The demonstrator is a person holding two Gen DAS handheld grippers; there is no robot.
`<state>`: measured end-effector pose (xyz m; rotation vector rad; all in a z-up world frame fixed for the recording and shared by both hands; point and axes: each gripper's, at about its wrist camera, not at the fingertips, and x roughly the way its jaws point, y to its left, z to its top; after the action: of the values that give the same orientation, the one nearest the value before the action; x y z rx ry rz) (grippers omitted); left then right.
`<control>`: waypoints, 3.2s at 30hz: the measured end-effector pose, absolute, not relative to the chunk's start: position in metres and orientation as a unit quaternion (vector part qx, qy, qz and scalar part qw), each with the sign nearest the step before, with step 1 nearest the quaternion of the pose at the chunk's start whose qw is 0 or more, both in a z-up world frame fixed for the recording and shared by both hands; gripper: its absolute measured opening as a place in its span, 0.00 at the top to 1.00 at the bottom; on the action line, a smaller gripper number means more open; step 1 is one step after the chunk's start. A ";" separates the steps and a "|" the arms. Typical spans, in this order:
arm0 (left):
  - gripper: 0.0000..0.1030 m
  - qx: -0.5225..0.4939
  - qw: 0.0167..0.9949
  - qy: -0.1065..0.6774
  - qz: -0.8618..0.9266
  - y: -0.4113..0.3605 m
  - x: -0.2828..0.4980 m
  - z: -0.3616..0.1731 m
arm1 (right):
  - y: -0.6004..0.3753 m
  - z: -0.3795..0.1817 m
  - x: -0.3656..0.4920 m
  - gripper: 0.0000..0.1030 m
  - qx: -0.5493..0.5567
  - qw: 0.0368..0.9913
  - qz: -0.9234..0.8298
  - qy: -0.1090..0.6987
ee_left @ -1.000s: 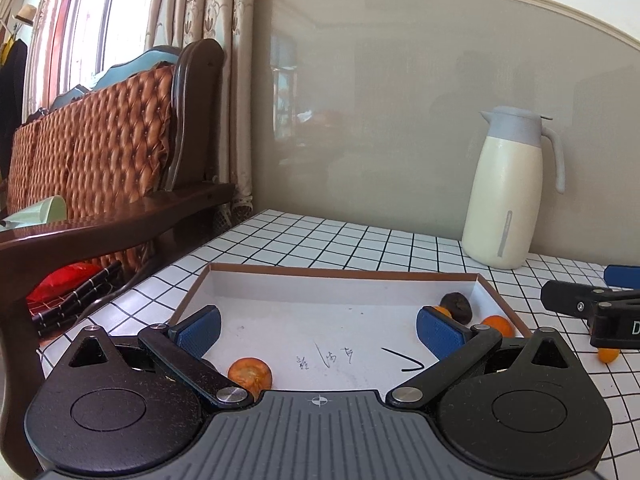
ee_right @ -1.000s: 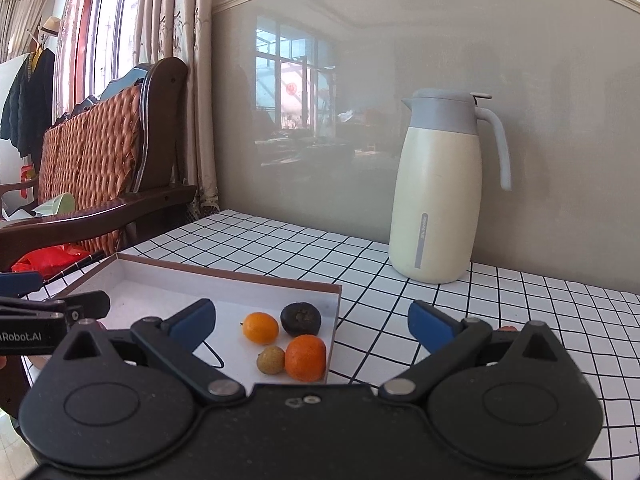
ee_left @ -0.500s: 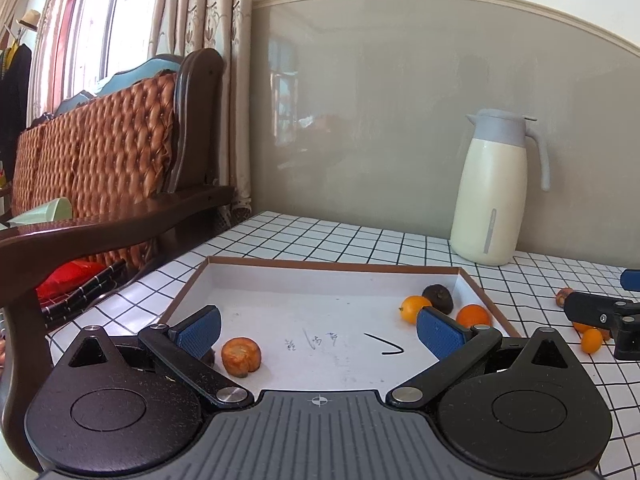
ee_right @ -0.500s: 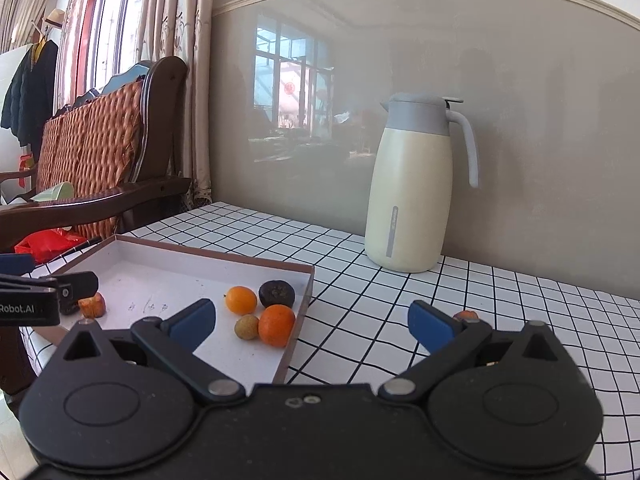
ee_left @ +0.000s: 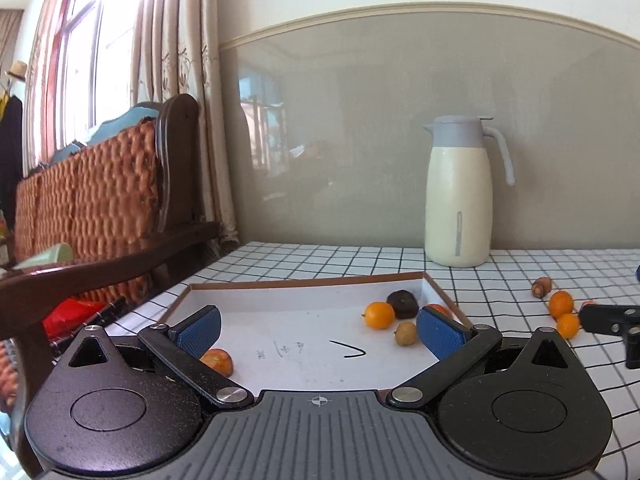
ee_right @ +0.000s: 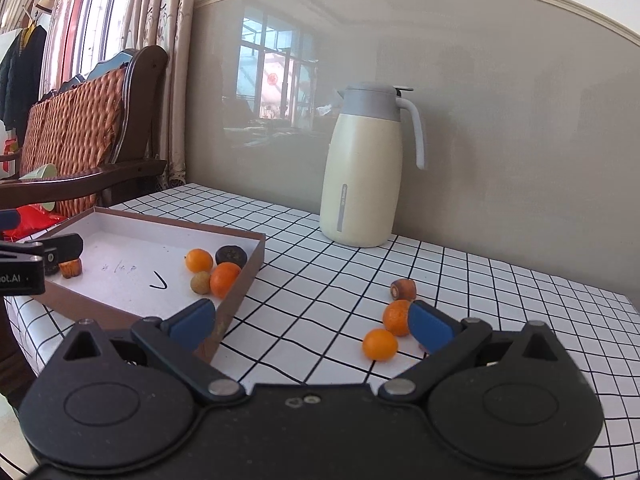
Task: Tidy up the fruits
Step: 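Move both open grippers out of the box back toward the loose fruits, then grasp the carrot slice with the right gripper while the left grasps a small orange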
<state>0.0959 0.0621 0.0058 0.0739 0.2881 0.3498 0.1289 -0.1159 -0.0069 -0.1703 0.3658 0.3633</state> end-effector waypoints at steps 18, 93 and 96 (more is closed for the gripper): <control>0.00 0.012 0.988 0.141 0.061 0.022 0.097 0.004 | -0.157 -0.012 0.116 0.06 -0.085 0.968 0.151 0.181; 0.37 0.030 0.964 0.259 -0.047 -0.100 0.264 -0.053 | -0.221 -0.059 0.239 0.68 -0.007 0.955 0.111 0.274; 0.37 0.023 0.966 0.253 -0.040 -0.091 0.268 -0.052 | -0.218 -0.059 0.243 0.69 0.000 0.952 0.125 0.280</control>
<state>0.2682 -0.0915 -0.0522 0.0459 0.5113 -0.0818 0.2431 -0.2176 -0.0591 0.0003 0.5685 0.2538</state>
